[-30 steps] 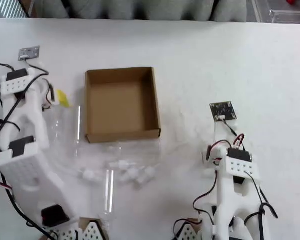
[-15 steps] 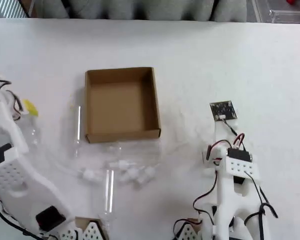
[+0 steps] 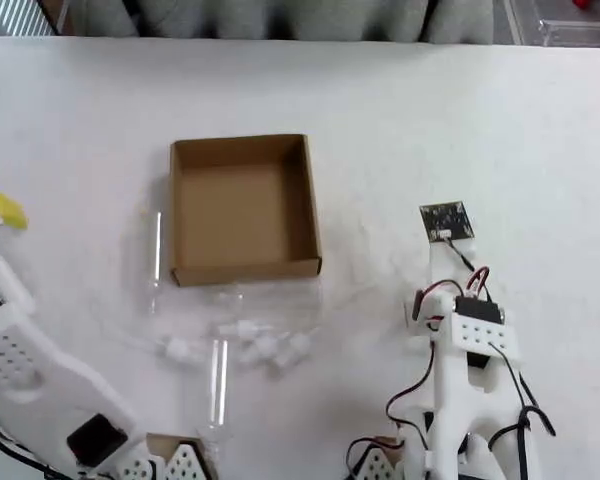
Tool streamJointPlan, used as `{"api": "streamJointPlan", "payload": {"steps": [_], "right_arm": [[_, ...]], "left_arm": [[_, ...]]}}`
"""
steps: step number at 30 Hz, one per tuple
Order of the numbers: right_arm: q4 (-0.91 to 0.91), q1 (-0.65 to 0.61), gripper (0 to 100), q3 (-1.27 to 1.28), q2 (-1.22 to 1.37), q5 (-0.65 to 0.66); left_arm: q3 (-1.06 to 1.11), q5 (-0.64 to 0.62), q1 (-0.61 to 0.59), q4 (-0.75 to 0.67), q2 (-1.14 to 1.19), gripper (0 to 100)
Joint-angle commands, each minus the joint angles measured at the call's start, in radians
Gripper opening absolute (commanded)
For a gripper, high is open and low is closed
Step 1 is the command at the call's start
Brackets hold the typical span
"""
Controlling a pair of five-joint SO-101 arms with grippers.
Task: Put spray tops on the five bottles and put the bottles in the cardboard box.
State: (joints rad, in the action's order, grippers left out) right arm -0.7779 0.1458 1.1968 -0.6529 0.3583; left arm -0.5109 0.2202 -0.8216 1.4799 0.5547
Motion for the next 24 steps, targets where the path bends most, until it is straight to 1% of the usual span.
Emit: {"api": "streamJointPlan", "payload": {"steps": [1,4,7,8,11,14,17,21,24], "right_arm": [[0.012,0.007,20.5,-0.003,-0.025,0.0],[0.012,0.007,20.5,-0.003,-0.025,0.0],[0.012,0.007,20.5,-0.003,-0.025,0.0],[0.012,0.007,20.5,-0.003,-0.025,0.0],[0.012,0.007,20.5,-0.003,-0.025,0.0],[0.012,0.007,20.5,-0.003,-0.025,0.0],[0.012,0.007,20.5,-0.002,-0.025,0.0],[0.012,0.007,20.5,0.002,-0.025,0.0],[0.012,0.007,20.5,0.006,-0.025,0.0]], "left_arm": [[-0.089,0.091,-0.015,0.147,-0.021,28],[-0.081,0.092,-0.036,0.178,-0.053,28],[-0.028,0.1,-0.071,0.166,-0.128,28],[0.009,0.123,-0.082,0.153,-0.16,28],[0.18,0.167,-0.108,0.084,-0.262,28],[0.379,0.172,-0.137,-0.026,-0.387,28],[0.568,0.209,-0.162,-0.114,-0.518,28],[0.79,0.273,-0.17,-0.173,-0.674,28],[0.91,0.281,-0.189,-0.235,-0.768,28]]}}
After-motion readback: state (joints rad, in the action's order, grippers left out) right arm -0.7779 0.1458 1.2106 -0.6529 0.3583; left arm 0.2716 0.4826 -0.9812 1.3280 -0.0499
